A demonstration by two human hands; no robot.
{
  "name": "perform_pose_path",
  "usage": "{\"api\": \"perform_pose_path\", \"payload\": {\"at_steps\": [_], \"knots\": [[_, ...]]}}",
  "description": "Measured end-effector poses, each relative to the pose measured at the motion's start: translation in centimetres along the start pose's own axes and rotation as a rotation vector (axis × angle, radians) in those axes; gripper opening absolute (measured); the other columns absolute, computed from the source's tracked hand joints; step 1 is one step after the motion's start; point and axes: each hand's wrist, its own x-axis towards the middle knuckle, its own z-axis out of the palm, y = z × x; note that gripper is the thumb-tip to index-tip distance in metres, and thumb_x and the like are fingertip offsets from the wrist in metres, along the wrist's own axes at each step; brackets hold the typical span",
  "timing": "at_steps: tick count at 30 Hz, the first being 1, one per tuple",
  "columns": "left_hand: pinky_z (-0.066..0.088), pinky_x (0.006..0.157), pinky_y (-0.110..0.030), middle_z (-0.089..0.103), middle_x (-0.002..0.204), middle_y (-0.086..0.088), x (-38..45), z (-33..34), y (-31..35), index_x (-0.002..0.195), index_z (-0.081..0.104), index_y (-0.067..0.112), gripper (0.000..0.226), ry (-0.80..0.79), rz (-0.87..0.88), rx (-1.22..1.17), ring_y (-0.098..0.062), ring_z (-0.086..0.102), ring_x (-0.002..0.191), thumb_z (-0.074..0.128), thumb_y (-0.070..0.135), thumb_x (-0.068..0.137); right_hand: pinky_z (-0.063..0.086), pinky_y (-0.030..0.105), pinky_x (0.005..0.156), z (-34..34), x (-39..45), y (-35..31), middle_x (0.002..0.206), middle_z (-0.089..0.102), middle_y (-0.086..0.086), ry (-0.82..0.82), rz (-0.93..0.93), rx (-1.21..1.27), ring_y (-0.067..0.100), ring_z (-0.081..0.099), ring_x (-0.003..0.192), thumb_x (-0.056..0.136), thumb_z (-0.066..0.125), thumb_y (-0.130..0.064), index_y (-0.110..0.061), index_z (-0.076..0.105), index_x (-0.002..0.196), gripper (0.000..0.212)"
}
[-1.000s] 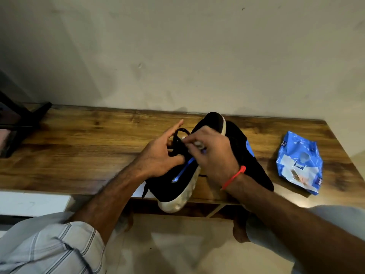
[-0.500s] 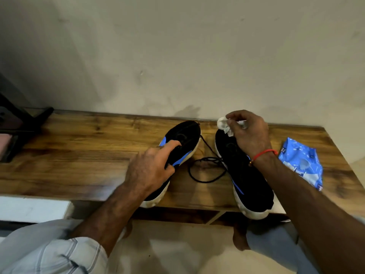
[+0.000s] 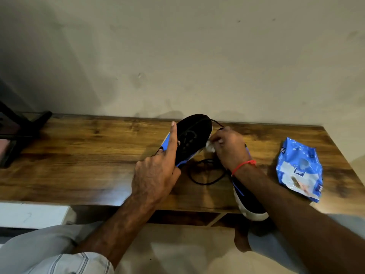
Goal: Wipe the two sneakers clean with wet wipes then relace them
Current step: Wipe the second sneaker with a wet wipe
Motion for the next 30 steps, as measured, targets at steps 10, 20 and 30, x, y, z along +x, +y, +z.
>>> {"api": "perform_pose_path", "payload": {"at_steps": [10, 20, 30], "knots": [[0.025, 0.046, -0.024, 0.062, 0.064, 0.004, -0.3, -0.5, 1.1, 0.157, -0.023, 0.025, 0.118, -0.006, -0.029, 0.092, -0.013, 0.04, 0.043, 0.069, 0.032, 0.085, 0.049, 0.026, 0.075, 0.0, -0.5, -2.6, 0.087, 0.064, 0.005, -0.007, -0.214, -0.049, 0.021, 0.063, 0.082, 0.081, 0.073, -0.002, -0.008, 0.072, 0.086, 0.008], [0.007, 0.043, -0.017, 0.064, 0.062, 0.007, -0.3, -0.3, 1.9, 0.163, -0.004, 0.019, 0.116, -0.023, 0.045, 0.112, -0.009, 0.033, 0.038, 0.076, 0.025, 0.079, 0.044, 0.02, 0.078, -0.5, -0.5, -3.3, 0.088, 0.069, 0.008, -0.113, -0.321, -0.024, 0.019, 0.063, 0.084, 0.082, 0.064, -0.005, -0.005, 0.074, 0.088, 0.011], [0.048, 0.055, -0.032, 0.071, 0.094, 0.001, 0.0, 0.1, 0.5, 0.147, -0.042, 0.028, 0.109, -0.08, -0.037, 0.087, -0.02, 0.063, 0.065, 0.054, 0.027, 0.095, 0.034, 0.012, 0.077, -6.4, 3.5, 4.1, 0.089, 0.071, 0.006, 0.193, 0.167, -0.088, 0.019, 0.061, 0.082, 0.086, 0.067, -0.005, -0.012, 0.075, 0.101, 0.018]]}}
